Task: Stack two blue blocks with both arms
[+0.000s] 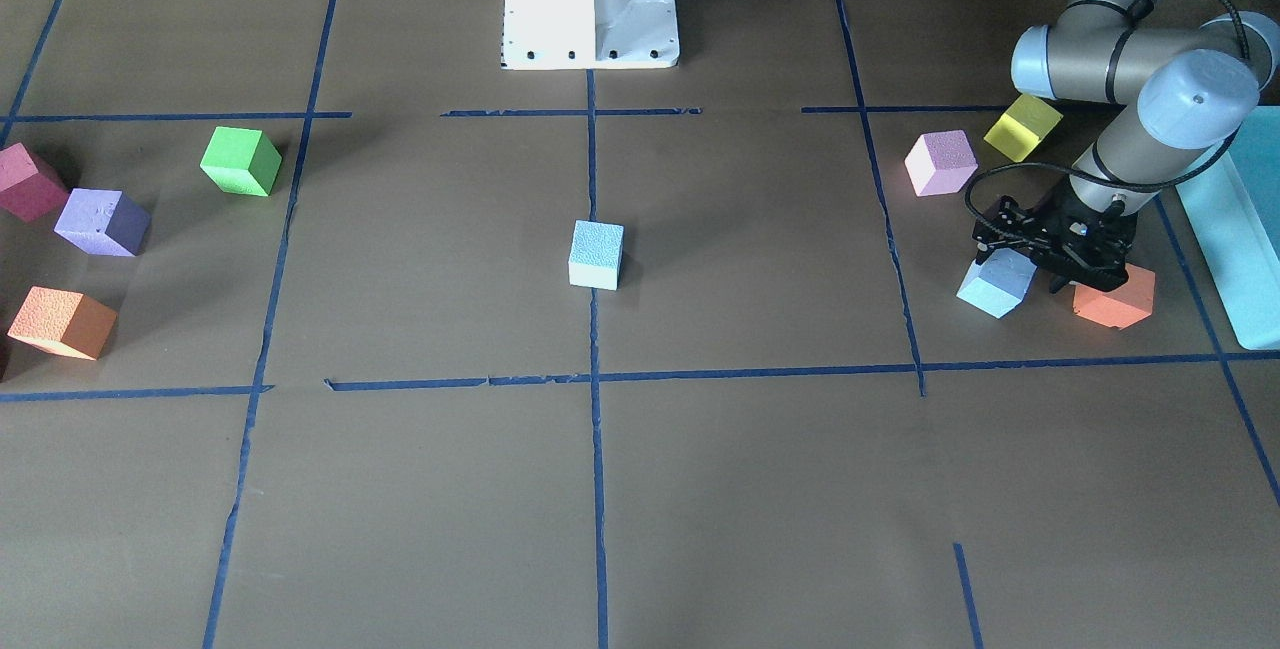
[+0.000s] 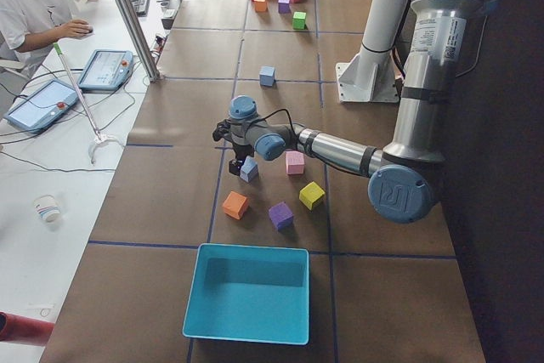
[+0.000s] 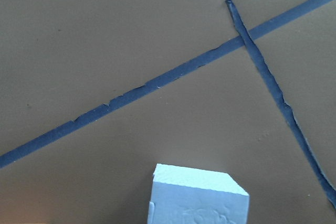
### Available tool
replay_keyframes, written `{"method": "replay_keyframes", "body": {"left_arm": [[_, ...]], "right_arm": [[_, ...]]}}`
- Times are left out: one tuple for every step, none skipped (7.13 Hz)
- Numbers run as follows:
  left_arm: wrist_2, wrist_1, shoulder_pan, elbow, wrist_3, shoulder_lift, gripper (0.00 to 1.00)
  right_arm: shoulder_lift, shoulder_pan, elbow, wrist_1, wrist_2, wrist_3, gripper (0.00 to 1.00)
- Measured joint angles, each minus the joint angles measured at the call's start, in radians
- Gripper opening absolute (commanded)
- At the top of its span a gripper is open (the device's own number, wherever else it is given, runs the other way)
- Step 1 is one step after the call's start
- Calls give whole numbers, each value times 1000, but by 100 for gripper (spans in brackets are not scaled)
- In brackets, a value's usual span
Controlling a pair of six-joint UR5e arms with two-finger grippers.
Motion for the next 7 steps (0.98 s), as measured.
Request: {"method": "replay_keyframes", "body": {"left_arm": [[0, 0, 7, 15, -5, -10, 100], [1, -1, 20, 29, -10, -18, 93], [1, -1, 29, 44, -11, -26, 79], [1, -2, 35, 61, -12, -36, 68], [2, -1, 37, 72, -12, -43, 63], [1, -1, 37, 74, -14, -45, 59], [-1, 2, 37, 62, -33, -47, 58]], "right_arm": [[0, 0, -1, 0, 0, -1, 100], [-1, 0, -1, 0, 0, -1, 100], [-1, 0, -2, 0, 0, -1, 100], [-2, 0, -2, 0, 0, -1, 100], [-2, 0, -2, 0, 0, -1, 100], [-2, 0, -1, 0, 0, 0, 100], [-2, 0, -1, 0, 0, 0, 100]]}}
